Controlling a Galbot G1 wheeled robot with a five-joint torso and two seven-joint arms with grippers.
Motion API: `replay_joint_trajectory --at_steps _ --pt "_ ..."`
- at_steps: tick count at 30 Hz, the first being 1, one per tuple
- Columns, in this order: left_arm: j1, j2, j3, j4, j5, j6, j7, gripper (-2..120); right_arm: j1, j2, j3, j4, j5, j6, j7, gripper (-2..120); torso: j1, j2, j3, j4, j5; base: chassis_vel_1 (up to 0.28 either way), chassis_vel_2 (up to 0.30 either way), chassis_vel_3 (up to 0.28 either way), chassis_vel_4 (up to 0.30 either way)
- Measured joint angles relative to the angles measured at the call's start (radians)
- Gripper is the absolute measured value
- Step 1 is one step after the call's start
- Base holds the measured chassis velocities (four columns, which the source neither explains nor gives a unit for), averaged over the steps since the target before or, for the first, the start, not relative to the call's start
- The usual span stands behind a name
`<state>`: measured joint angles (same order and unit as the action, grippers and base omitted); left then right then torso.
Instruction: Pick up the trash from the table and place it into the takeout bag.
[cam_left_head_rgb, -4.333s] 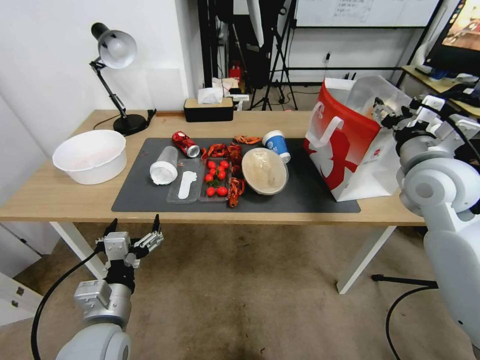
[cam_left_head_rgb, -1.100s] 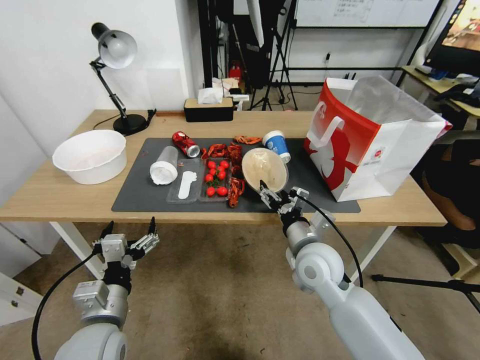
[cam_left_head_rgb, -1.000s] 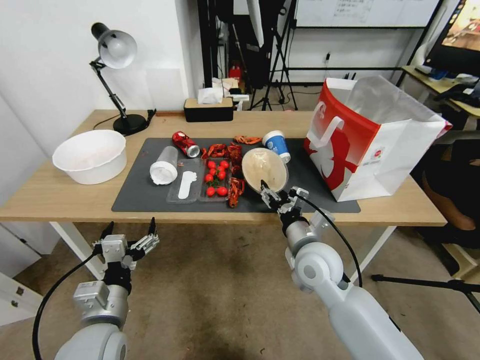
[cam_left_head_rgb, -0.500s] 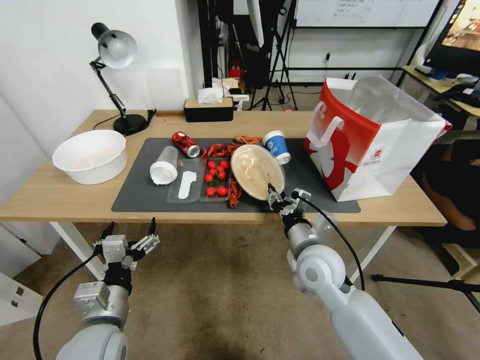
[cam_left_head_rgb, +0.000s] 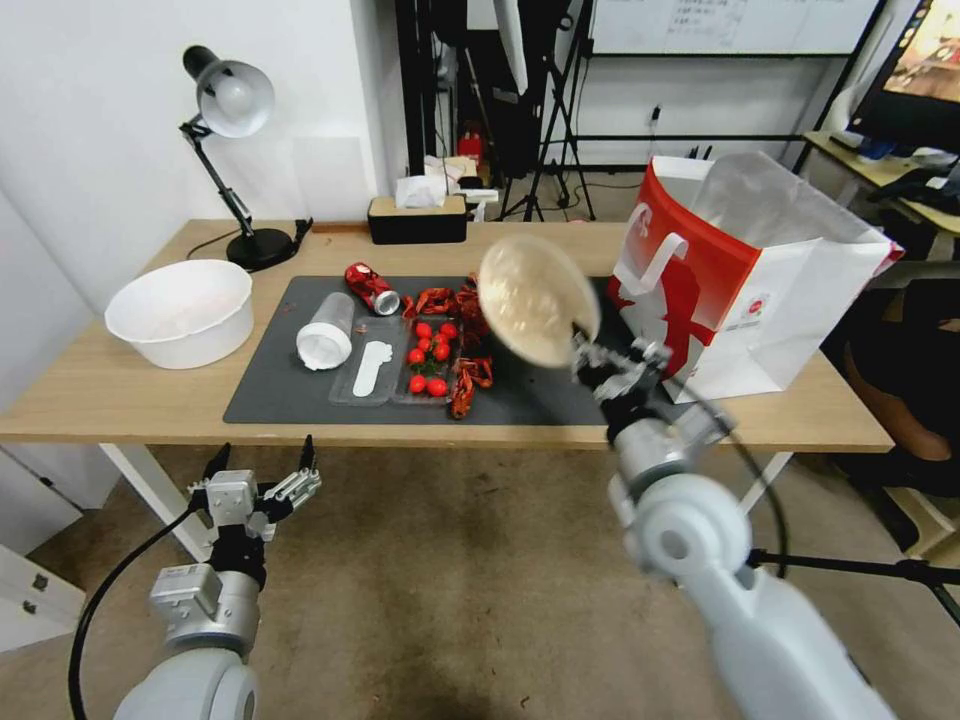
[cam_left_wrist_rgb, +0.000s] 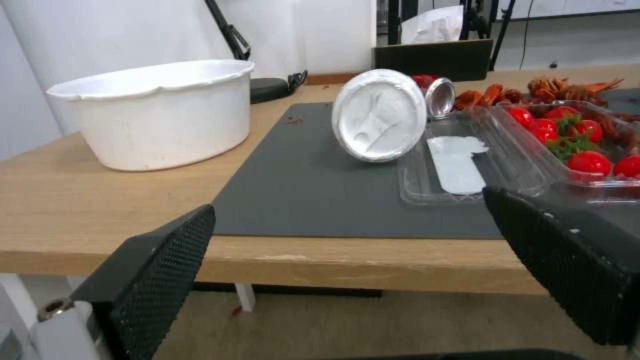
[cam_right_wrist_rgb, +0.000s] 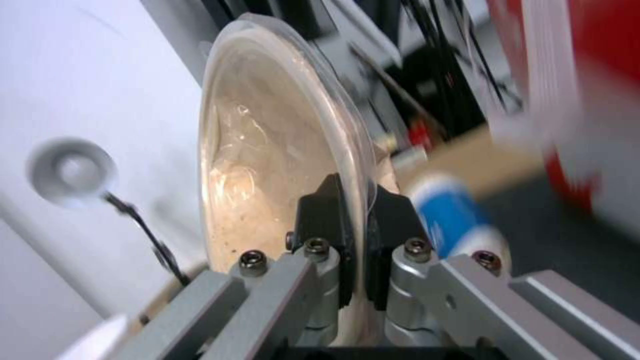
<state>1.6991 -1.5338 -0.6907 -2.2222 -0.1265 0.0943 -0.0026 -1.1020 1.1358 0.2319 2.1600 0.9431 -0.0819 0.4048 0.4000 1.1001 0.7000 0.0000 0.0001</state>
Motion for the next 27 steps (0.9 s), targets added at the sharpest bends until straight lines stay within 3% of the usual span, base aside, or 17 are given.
replay_joint_trajectory --at_steps 7,15,27 --pt "0.002 -0.005 0.009 -0.002 0.012 -0.001 0.001 100 0.093 -0.104 0.151 0.071 0.014 0.006 -0.049 2 0.000 0.000 0.000 0.0001 0.0000 0.000 0.000 0.000 0.000" --pt "0.008 -0.006 0.008 -0.006 0.014 -0.005 0.001 100 0.176 -0.190 0.285 0.013 -0.048 -0.043 -0.019 2 0.000 0.000 0.000 0.0001 0.0002 0.000 0.000 0.000 0.000" --pt "0.008 -0.008 0.012 -0.006 0.017 -0.006 0.002 100 0.197 -0.224 0.351 -0.104 -0.206 -0.110 0.053 2 0.000 0.000 0.000 0.0000 0.0000 0.000 0.000 0.000 0.000"
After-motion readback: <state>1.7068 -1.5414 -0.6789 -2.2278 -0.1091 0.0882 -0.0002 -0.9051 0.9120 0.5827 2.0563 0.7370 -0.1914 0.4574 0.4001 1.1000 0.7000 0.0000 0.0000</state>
